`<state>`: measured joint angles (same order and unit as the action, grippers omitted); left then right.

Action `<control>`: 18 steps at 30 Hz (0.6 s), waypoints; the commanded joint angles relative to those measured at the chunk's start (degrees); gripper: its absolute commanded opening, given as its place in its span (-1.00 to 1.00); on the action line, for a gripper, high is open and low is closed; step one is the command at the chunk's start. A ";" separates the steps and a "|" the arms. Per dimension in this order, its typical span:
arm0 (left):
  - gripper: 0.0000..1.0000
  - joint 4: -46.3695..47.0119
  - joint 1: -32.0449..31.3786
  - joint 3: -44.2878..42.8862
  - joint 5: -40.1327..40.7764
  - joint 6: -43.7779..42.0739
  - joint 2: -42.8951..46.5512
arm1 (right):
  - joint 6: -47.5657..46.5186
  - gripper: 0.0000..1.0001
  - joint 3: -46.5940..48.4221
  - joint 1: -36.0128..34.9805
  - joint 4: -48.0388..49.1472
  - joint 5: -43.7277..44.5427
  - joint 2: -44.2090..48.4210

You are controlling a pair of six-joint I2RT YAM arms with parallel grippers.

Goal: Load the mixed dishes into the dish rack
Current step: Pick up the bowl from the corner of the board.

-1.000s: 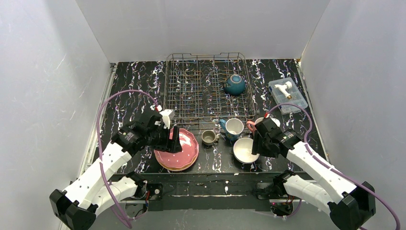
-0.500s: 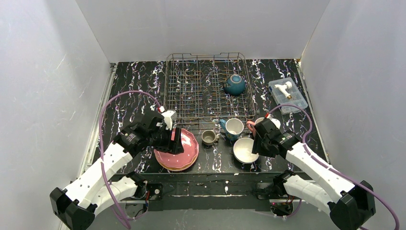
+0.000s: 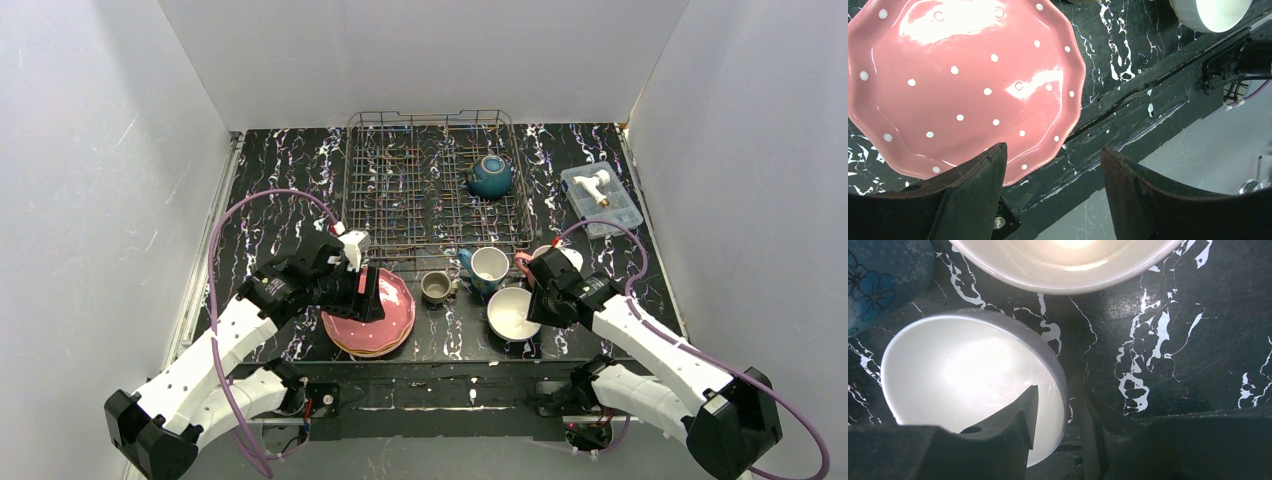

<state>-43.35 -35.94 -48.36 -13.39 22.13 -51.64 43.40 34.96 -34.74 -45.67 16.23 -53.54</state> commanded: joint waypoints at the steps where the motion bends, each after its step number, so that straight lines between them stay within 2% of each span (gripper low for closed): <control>1: 0.34 -0.24 -0.36 0.64 -0.15 0.11 0.04 | 1.17 -0.18 -0.42 0.06 2.02 0.34 -0.47; 9: 0.33 -0.22 -0.35 0.73 -0.06 0.11 -0.05 | 1.34 -0.35 -1.47 0.03 3.38 -0.61 -0.59; 15: 0.33 -0.24 -0.33 0.72 0.07 0.11 -0.03 | 1.43 -0.59 -2.37 0.03 4.50 -1.61 -0.78; 18: 0.33 -0.23 -0.35 0.74 0.03 0.11 -0.04 | 1.31 -0.82 -2.66 0.02 4.89 -2.21 -0.78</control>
<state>-43.33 -36.03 -48.36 -13.37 22.15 -51.72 43.62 32.88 -34.72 -43.09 15.03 -54.22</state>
